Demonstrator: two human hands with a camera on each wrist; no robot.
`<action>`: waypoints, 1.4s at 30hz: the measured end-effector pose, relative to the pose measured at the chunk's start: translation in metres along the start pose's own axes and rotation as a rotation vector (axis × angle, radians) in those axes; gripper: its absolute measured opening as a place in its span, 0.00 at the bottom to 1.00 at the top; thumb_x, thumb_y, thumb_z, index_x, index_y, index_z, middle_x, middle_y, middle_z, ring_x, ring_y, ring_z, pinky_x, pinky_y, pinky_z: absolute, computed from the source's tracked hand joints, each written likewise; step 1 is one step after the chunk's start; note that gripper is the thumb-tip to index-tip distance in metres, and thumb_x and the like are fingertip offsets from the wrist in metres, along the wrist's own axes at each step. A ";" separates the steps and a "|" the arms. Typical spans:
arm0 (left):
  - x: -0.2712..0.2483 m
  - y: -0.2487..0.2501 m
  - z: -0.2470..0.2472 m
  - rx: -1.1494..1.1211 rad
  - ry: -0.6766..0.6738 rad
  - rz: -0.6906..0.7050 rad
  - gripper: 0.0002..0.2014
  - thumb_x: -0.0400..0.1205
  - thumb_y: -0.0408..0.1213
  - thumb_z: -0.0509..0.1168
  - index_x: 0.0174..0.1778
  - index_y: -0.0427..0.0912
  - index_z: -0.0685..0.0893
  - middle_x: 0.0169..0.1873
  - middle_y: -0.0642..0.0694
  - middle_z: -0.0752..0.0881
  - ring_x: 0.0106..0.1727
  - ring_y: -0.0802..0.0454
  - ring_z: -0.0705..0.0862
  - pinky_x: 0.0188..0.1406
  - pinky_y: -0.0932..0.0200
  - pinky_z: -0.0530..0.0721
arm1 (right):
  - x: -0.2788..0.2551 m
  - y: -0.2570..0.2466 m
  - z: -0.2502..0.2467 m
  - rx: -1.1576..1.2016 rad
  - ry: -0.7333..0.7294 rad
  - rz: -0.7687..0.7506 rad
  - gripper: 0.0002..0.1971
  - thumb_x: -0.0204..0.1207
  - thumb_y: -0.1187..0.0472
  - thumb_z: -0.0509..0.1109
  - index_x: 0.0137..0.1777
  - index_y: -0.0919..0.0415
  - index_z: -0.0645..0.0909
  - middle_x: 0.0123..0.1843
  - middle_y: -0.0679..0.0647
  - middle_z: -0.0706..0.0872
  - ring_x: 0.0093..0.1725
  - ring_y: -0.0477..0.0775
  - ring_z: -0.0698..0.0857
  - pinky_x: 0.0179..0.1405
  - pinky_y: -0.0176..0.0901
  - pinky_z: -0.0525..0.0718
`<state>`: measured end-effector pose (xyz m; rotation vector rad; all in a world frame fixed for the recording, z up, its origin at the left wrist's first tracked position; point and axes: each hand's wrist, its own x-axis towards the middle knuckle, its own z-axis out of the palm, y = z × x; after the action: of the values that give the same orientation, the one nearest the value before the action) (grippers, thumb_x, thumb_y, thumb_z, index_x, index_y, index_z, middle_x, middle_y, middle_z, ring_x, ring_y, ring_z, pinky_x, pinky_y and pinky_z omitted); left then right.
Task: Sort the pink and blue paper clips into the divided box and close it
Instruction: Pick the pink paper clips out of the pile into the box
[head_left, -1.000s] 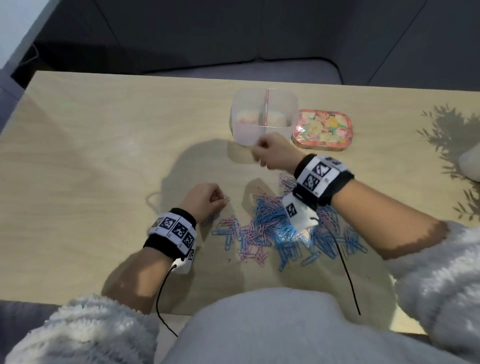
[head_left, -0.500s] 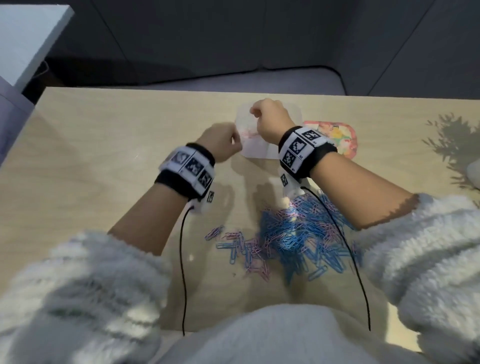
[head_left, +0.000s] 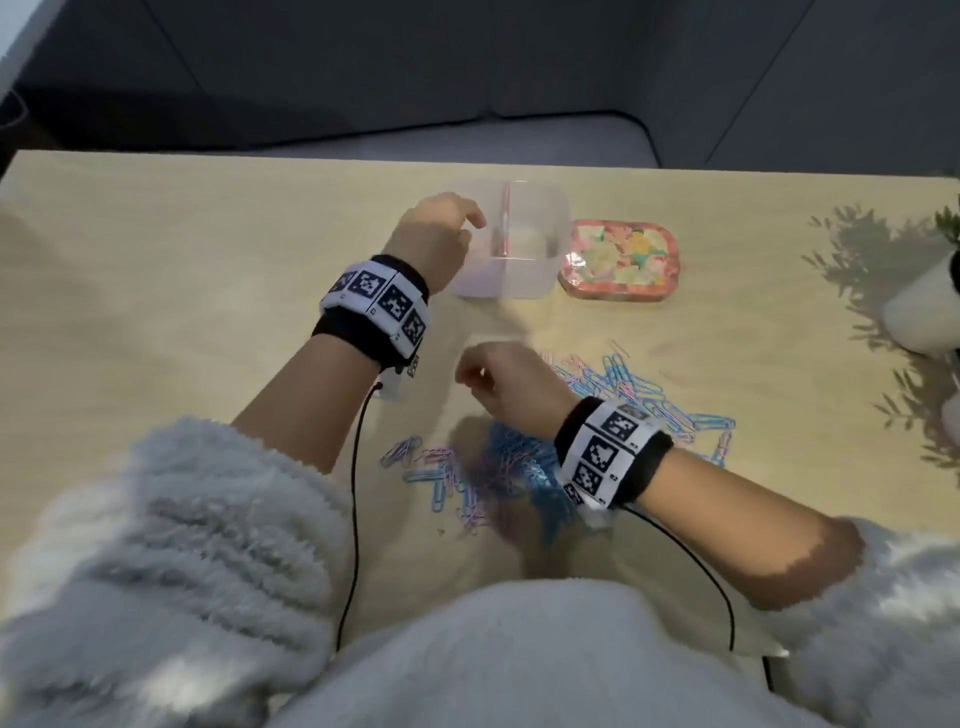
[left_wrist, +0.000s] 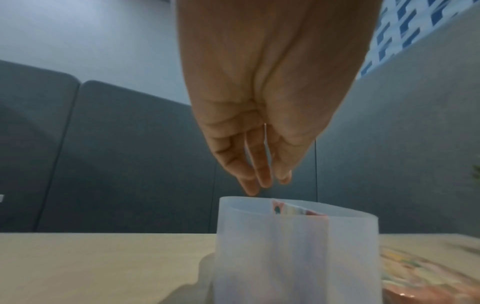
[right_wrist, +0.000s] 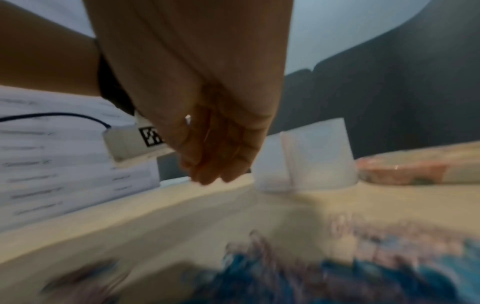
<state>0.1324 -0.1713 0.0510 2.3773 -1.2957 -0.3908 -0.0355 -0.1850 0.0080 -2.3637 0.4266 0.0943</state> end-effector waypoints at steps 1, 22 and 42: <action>-0.016 -0.004 0.000 -0.018 0.037 0.022 0.14 0.81 0.29 0.56 0.57 0.40 0.83 0.60 0.42 0.84 0.59 0.43 0.82 0.59 0.56 0.75 | -0.004 0.000 0.011 -0.021 -0.117 -0.014 0.11 0.72 0.71 0.63 0.50 0.64 0.84 0.50 0.60 0.89 0.50 0.60 0.85 0.52 0.47 0.81; -0.175 -0.066 0.069 -0.245 -0.128 -0.272 0.05 0.78 0.37 0.67 0.42 0.38 0.83 0.40 0.42 0.87 0.39 0.49 0.82 0.43 0.57 0.78 | -0.006 0.007 0.040 -0.117 -0.158 -0.036 0.09 0.76 0.66 0.63 0.50 0.66 0.83 0.53 0.62 0.85 0.57 0.61 0.80 0.56 0.44 0.71; -0.176 -0.077 0.067 -0.191 -0.255 -0.270 0.06 0.73 0.39 0.72 0.41 0.41 0.85 0.39 0.47 0.86 0.43 0.49 0.82 0.46 0.56 0.78 | -0.003 -0.012 0.057 -0.157 -0.299 -0.073 0.07 0.71 0.56 0.70 0.48 0.55 0.83 0.40 0.49 0.85 0.45 0.55 0.81 0.40 0.40 0.68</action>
<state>0.0666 0.0008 -0.0352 2.3978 -0.9844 -0.8819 -0.0309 -0.1377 -0.0252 -2.4629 0.1935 0.4555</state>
